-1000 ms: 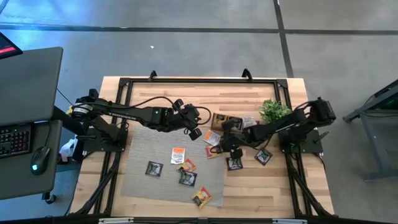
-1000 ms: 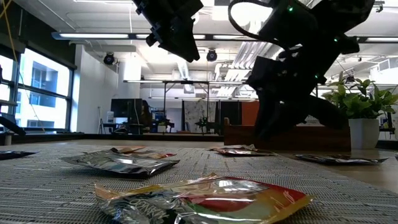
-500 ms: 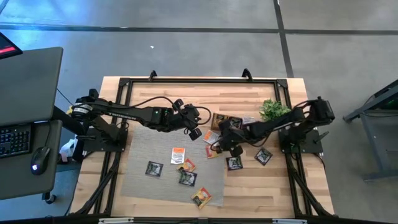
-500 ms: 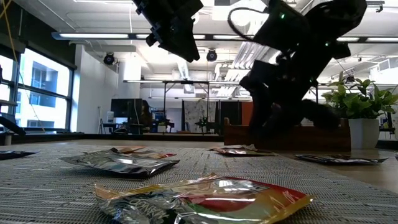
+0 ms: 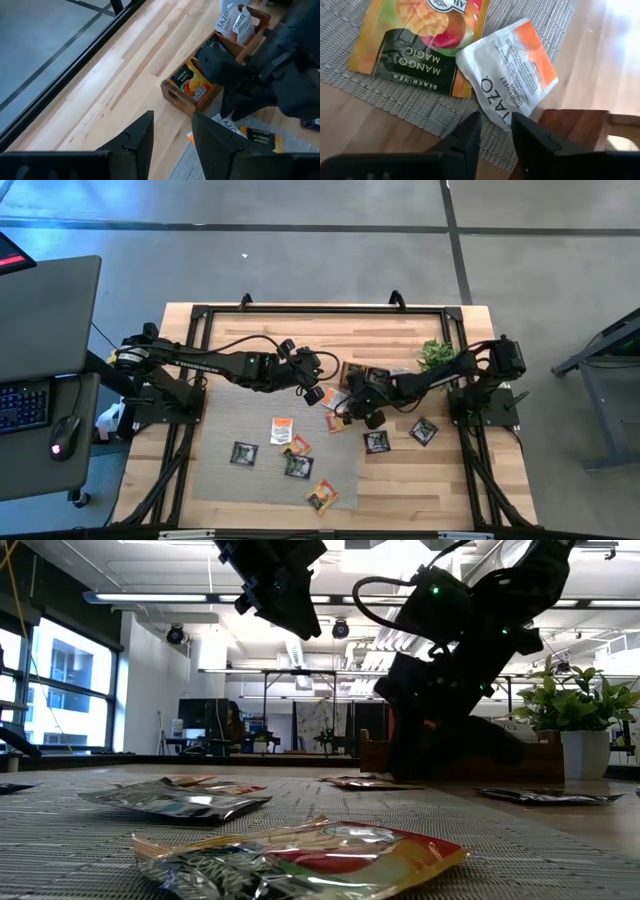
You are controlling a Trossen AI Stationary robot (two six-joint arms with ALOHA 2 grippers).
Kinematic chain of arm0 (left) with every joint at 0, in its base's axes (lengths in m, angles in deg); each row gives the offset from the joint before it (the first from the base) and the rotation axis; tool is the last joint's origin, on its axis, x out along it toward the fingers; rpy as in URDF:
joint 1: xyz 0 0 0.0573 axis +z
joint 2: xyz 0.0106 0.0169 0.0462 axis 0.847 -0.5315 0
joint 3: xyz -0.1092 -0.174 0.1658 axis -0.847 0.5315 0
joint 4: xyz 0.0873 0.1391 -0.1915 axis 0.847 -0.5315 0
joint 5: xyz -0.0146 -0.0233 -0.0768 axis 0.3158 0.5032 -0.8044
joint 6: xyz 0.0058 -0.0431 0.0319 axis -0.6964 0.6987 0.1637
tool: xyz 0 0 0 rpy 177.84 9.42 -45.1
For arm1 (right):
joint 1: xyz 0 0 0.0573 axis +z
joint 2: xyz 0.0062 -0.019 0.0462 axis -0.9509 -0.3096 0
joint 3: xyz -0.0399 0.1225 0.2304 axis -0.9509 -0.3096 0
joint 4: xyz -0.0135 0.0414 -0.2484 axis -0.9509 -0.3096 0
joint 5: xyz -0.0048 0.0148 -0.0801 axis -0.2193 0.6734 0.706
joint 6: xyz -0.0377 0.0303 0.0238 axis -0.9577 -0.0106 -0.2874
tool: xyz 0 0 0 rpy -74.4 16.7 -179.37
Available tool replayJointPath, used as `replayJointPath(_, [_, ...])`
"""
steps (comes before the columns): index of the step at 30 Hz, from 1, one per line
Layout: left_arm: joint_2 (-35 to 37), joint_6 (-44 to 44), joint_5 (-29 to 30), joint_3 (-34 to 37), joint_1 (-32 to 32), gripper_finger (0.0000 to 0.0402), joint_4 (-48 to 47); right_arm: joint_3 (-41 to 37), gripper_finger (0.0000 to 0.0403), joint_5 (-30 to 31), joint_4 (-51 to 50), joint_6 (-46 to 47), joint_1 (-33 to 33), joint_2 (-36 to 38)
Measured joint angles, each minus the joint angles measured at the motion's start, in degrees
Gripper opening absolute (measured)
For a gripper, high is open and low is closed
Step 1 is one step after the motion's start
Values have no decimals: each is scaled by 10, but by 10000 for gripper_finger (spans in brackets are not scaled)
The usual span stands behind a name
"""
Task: Pick & Place Tea
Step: Put the white orange tea bag in the right section of the wooden organizer
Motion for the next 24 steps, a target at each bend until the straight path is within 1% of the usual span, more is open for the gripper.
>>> replayJointPath(4, [0,0,0,0,0,131,0,0,71,-55,-8,1,-17,-1])
replayJointPath(7, [0,0,0,0,0,131,0,0,48,-68,-12,16,-22,-1])
replayJointPath(11, [0,0,0,0,0,131,0,0,13,-55,-32,27,-15,-1])
replayJointPath(13, [0,0,0,0,0,131,0,0,4,-42,-37,26,-7,-1])
replayJointPath(19, [0,0,0,0,0,131,0,-1,3,13,-50,26,32,9])
replayJointPath(22, [0,0,0,0,0,131,0,-3,4,33,-69,26,57,33])
replayJointPath(24, [0,0,0,0,0,131,0,-6,2,34,-85,26,72,54])
